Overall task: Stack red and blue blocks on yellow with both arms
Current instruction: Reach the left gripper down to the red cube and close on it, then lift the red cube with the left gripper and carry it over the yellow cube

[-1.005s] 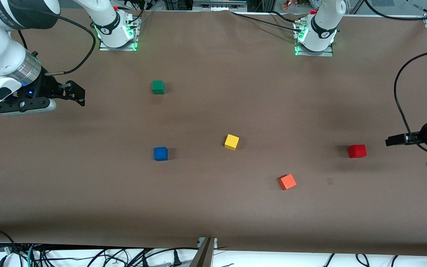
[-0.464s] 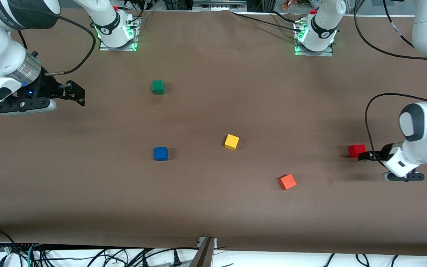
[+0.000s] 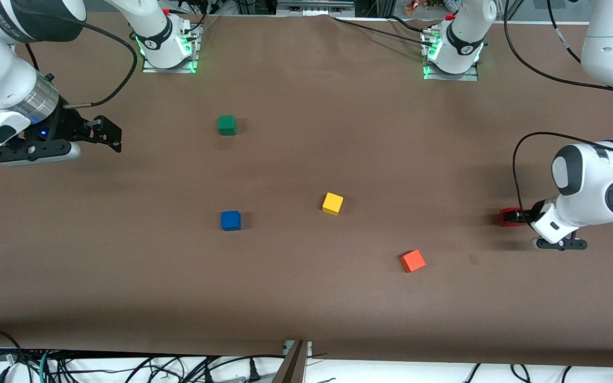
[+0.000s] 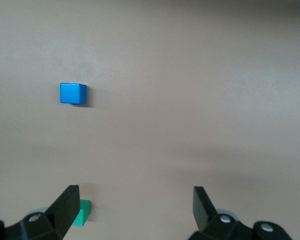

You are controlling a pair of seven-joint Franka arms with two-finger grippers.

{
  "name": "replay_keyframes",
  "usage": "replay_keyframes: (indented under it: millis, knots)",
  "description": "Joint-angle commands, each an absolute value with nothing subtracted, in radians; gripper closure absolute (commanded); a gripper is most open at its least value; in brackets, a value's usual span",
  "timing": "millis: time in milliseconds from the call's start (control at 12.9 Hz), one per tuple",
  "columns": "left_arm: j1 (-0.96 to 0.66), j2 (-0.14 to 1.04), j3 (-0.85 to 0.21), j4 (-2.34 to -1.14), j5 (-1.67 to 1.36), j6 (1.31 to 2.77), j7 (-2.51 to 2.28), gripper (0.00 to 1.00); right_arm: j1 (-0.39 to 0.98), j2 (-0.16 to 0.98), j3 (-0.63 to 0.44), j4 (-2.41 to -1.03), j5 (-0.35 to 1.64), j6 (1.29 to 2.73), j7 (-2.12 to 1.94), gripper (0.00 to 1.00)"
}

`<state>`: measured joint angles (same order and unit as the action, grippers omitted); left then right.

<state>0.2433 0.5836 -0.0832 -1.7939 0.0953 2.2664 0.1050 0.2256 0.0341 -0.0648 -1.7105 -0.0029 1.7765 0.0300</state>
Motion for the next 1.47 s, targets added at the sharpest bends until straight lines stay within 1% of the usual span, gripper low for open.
replay_keyframes:
  millis: [0, 77, 155, 232, 309, 387, 464, 541, 619, 696, 773, 928, 1160, 1392]
  knots:
    - [0.262, 0.522, -0.089, -1.905, 0.132, 2.348, 0.129, 0.0, 0.218, 0.041, -0.061, -1.687, -0.011, 1.752, 0.014, 0.0]
    - [0.273, 0.522, -0.089, -1.919, 0.138, 2.367, 0.132, 0.0, 0.218, 0.041, -0.061, -1.687, -0.011, 1.75, 0.014, 0.0]
    - [0.278, 0.519, -0.089, -1.927, 0.138, 2.368, 0.14, 0.15, 0.218, 0.041, -0.061, -1.687, -0.011, 1.75, 0.014, 0.0]
    - [0.276, 0.508, -0.089, -1.937, 0.138, 2.365, 0.146, 0.62, 0.218, 0.041, -0.061, -1.687, -0.011, 1.75, 0.014, 0.0]
    - [0.278, 0.508, -0.089, -1.95, 0.138, 2.365, 0.147, 1.0, 0.218, 0.041, -0.061, -1.687, -0.011, 1.75, 0.015, 0.0]
    - [0.279, 0.505, -0.09, -1.948, 0.137, 2.361, 0.143, 1.0, 0.218, 0.041, -0.061, -1.687, -0.011, 1.75, 0.015, 0.0]
    - [0.273, 0.48, -0.104, -1.919, 0.137, 2.34, 0.131, 1.0, 0.218, 0.041, -0.061, -1.687, -0.011, 1.749, 0.014, 0.0]
    - [0.259, 0.47, -0.126, -1.876, 0.127, 2.288, 0.126, 1.0, 0.218, 0.041, -0.061, -1.687, -0.011, 1.75, 0.015, 0.0]
    - [0.255, 0.468, -0.167, -1.805, 0.124, 2.207, 0.098, 1.0, 0.218, 0.041, -0.061, -1.687, -0.011, 1.75, 0.014, 0.0]
    - [0.247, 0.471, -0.231, -1.678, 0.124, 2.072, 0.033, 1.0, 0.218, 0.041, -0.061, -1.687, -0.011, 1.75, 0.015, 0.0]
    - [0.221, 0.475, -0.26, -1.608, 0.124, 2.001, -0.001, 1.0, 0.218, 0.041, -0.061, -1.687, -0.011, 1.75, 0.015, 0.0]
    - [0.106, 0.479, -0.27, -1.513, 0.12, 1.903, -0.105, 1.0, 0.218, 0.041, -0.061, -1.687, -0.011, 1.75, 0.014, 0.0]
    - [-0.119, 0.498, -0.27, -1.488, 0.117, 1.901, -0.367, 1.0, 0.218, 0.041, -0.061, -1.687, -0.011, 1.75, 0.015, 0.0]
    - [-0.311, 0.601, -0.268, -1.369, 0.118, 1.901, -0.636, 1.0, 0.218, 0.041, -0.061, -1.687, -0.011, 1.75, 0.014, 0.0]
